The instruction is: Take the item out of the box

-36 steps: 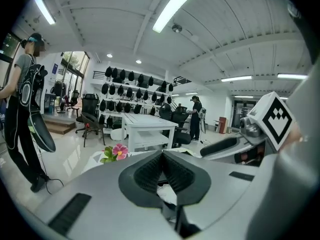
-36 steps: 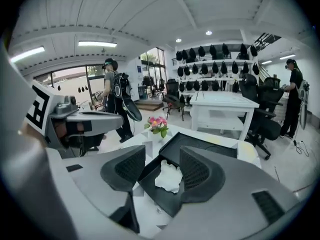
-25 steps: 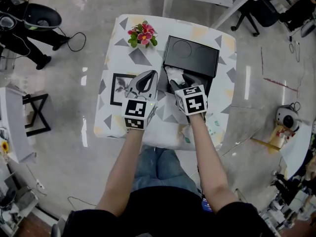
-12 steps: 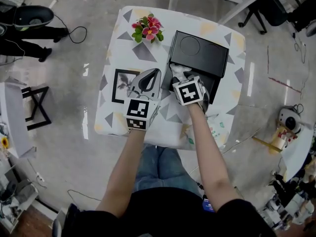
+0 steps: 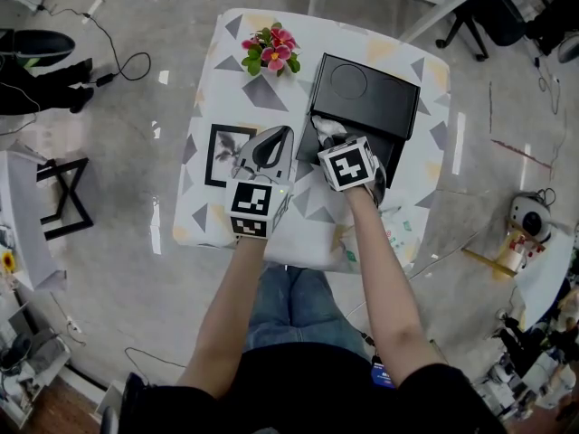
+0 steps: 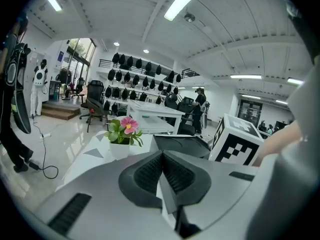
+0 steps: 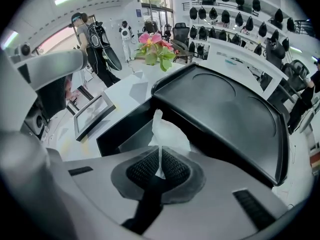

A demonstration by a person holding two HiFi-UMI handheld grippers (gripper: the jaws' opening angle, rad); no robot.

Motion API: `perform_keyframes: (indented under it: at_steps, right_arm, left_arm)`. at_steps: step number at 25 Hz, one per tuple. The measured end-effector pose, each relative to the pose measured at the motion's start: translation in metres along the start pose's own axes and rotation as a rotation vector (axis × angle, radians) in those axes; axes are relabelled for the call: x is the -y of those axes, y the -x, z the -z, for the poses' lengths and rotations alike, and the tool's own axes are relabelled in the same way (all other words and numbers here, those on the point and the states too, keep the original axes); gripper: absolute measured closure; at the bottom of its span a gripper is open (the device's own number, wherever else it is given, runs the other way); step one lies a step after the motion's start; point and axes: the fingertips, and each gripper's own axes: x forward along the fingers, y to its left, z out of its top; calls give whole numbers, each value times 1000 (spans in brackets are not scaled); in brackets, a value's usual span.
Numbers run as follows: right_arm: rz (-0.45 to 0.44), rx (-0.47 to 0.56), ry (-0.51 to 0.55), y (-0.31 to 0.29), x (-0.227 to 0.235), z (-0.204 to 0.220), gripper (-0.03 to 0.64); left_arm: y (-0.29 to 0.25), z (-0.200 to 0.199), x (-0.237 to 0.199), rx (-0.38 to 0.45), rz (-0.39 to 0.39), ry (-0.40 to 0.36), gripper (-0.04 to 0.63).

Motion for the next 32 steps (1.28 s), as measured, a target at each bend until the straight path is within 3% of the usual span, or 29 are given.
perform_keyframes:
  at_steps: [4,15,25,32]
  right_arm:
    - [0,1,-8,5,-1,5,604]
    - [10,141,11,51,-9,-7,606]
    - [25,464,-50,164,-11,-27,606]
    - [98,730,-91,261,-8,-24,606]
  left_arm:
    - [4,-1,1,4,0,-3,575]
    - [23,-17,15,38,10,-16,575]
    - [59,-65,43,117,38,-65,575]
    - [92,-104,71,184,74,-120,575]
